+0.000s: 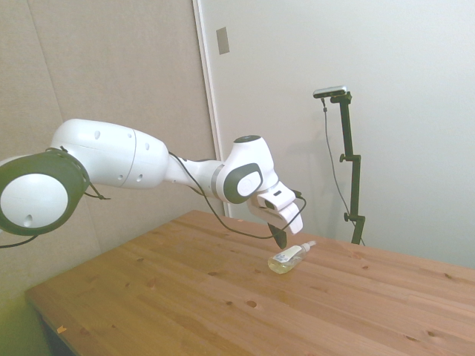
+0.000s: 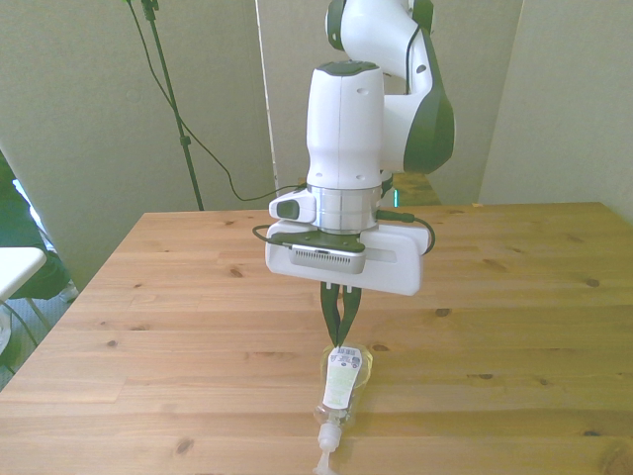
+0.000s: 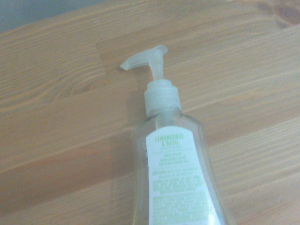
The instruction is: Knock down the sanitizer
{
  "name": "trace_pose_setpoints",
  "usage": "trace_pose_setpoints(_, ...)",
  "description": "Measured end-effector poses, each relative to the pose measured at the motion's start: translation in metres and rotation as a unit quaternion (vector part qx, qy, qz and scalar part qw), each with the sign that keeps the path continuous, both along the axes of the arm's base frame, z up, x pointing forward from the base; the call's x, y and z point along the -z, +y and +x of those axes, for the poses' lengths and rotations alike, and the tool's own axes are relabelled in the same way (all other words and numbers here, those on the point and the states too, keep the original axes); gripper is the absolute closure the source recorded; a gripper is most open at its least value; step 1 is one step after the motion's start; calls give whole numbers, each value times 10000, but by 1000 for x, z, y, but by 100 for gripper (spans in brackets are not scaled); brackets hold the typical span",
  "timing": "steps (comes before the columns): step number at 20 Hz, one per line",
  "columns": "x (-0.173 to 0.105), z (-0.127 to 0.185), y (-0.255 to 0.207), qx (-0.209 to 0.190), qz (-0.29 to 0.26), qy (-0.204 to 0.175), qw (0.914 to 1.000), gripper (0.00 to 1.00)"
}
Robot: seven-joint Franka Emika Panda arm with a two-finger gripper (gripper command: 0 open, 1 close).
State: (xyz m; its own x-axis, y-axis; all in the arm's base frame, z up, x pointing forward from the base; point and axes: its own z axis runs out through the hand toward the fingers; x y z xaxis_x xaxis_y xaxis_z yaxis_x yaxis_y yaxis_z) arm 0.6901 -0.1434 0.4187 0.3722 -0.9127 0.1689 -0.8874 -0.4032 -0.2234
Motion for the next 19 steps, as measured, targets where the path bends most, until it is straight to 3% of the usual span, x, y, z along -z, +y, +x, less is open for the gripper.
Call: trace_pose_setpoints(19, -18, -109, 77, -698, 243, 372, 9966, 0)
